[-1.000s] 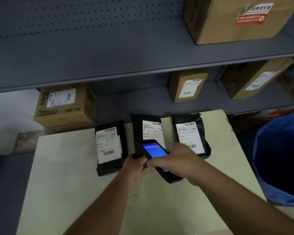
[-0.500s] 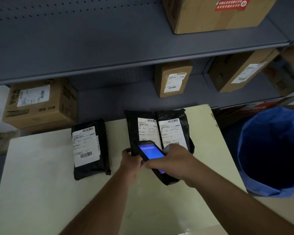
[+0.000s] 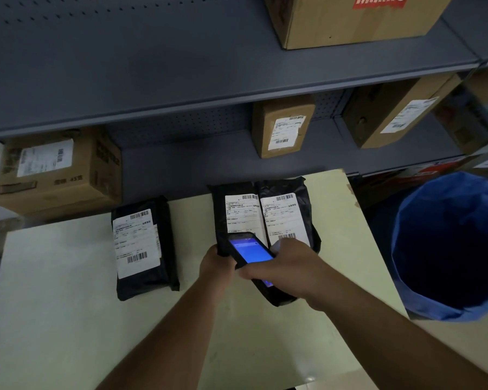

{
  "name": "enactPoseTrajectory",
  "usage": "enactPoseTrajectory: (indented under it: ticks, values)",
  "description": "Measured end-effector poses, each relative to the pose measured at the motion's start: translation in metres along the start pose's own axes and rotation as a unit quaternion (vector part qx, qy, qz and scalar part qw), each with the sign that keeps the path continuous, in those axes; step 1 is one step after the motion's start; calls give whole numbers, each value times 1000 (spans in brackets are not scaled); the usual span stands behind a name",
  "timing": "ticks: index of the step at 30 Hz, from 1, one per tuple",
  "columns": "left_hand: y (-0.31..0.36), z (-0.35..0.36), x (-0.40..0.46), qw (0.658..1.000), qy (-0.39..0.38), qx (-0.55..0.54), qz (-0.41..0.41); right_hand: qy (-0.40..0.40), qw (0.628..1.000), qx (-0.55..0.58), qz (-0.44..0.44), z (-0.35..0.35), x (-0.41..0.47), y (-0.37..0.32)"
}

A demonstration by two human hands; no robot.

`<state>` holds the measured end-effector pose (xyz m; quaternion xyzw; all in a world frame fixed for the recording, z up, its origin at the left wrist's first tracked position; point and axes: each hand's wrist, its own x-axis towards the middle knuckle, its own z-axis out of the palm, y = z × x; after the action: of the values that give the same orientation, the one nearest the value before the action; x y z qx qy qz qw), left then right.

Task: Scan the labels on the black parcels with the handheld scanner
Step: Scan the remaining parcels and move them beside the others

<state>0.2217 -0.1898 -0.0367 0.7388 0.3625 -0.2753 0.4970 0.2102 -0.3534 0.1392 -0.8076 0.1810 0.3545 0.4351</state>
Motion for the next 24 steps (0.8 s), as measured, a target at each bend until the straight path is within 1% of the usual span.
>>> enactPoseTrajectory:
  ticks: [6, 8, 11, 15, 18, 22, 24]
  values:
    - [-15, -19, 5, 994, 15, 87, 57, -12, 1000, -13, 4, 16, -4, -13]
    - [-25, -28, 14, 994, 17, 90, 65, -13, 1000, -20, 2, 24, -6, -20]
    - [-16, -51, -5, 992, 22, 97, 73, -13, 999, -33, -2, 39, -11, -30]
    - [-14, -77, -12, 985, 32, 124, 115, -17, 999, -41, -8, 58, -17, -45]
    - [-14, -97, -19, 987, 55, 75, 132, -17, 999, -46, -11, 73, -20, -55]
    - [-19, -129, -27, 989, 94, -4, 118, -29, 998, -51, -19, 93, -23, -66]
    - [-25, -148, -27, 983, 143, 1, 111, -35, 998, -55, -26, 103, -25, -71]
